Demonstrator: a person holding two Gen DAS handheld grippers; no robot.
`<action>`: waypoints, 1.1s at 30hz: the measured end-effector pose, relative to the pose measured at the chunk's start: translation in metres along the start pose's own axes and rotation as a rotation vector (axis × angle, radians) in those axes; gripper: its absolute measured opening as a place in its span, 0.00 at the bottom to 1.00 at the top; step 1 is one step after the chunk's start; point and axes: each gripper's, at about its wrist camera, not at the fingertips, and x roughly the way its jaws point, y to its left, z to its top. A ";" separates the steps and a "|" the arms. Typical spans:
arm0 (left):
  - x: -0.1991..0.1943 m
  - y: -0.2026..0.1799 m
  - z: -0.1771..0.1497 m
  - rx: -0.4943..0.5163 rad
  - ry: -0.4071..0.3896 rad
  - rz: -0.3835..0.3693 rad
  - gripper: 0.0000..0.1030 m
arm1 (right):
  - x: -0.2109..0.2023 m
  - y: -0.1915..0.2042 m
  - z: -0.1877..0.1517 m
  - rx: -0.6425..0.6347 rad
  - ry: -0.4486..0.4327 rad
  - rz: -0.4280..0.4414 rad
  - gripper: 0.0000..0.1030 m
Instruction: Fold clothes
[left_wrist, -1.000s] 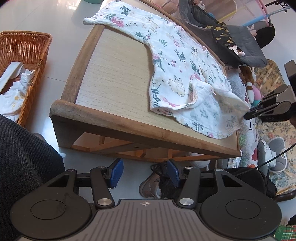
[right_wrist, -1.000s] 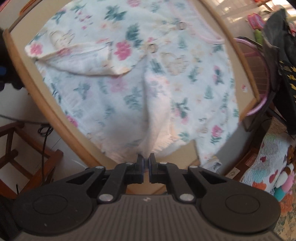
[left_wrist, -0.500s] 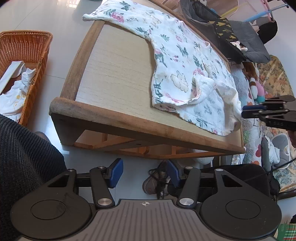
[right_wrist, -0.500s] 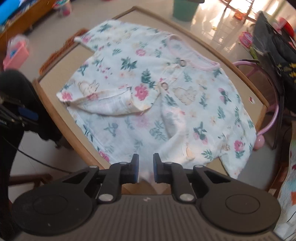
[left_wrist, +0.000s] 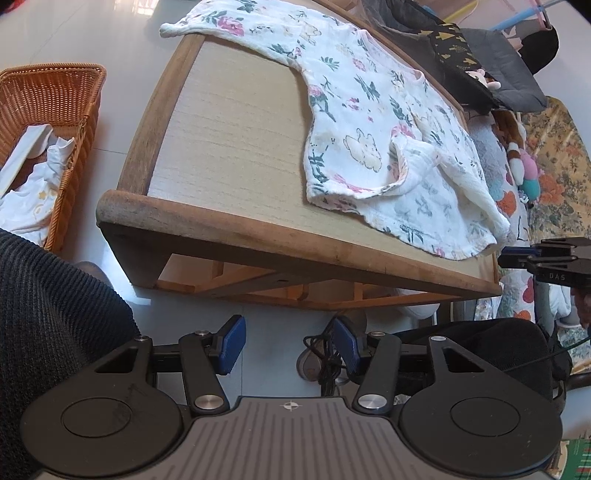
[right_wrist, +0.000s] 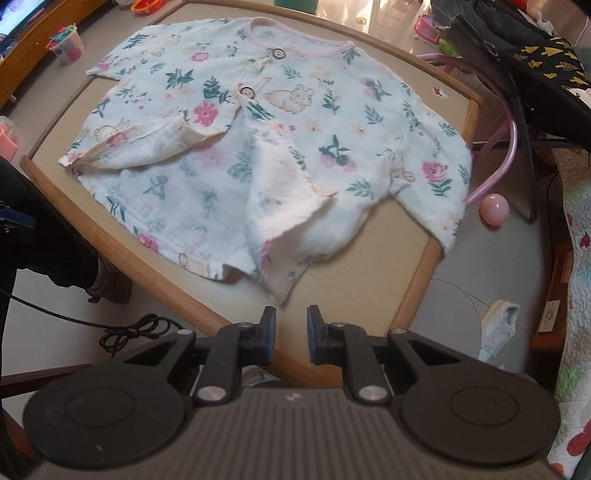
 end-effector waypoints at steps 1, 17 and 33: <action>0.000 0.000 0.000 0.001 0.001 0.002 0.53 | 0.002 0.003 -0.002 -0.002 -0.017 -0.005 0.16; 0.003 -0.001 -0.001 0.005 0.013 0.024 0.53 | 0.020 0.005 0.002 -0.005 0.024 -0.119 0.02; 0.003 -0.001 -0.002 0.002 0.016 0.024 0.53 | 0.014 0.022 0.005 -0.260 0.197 -0.177 0.03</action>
